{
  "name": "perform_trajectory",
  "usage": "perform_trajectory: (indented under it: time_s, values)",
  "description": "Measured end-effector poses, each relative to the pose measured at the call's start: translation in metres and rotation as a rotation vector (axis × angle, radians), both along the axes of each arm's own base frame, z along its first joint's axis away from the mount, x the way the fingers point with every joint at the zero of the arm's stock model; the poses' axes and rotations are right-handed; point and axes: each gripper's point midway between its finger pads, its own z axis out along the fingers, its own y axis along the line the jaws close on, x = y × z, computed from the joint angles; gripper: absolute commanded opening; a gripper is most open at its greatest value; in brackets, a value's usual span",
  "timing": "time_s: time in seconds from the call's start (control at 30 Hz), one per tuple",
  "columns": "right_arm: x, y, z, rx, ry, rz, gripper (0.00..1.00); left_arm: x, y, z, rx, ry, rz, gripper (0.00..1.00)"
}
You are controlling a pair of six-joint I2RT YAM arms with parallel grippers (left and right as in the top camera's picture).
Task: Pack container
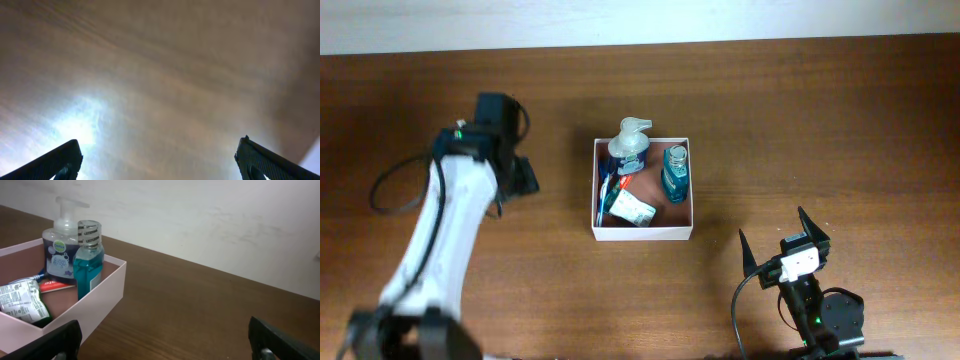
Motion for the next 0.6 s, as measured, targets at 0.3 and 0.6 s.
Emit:
perform_trajectory:
  time_s: [0.3, 0.6]
  values:
    - [0.0, -0.001, 0.0, -0.001, 0.0, -0.008, 0.98, -0.081, 0.007, -0.008, -0.004, -0.025, -0.005, 1.0]
    - [0.0, -0.001, 0.0, -0.001, 0.0, -0.008, 0.98, -0.123, 0.011, -0.013, -0.013, -0.104, -0.004, 0.99]
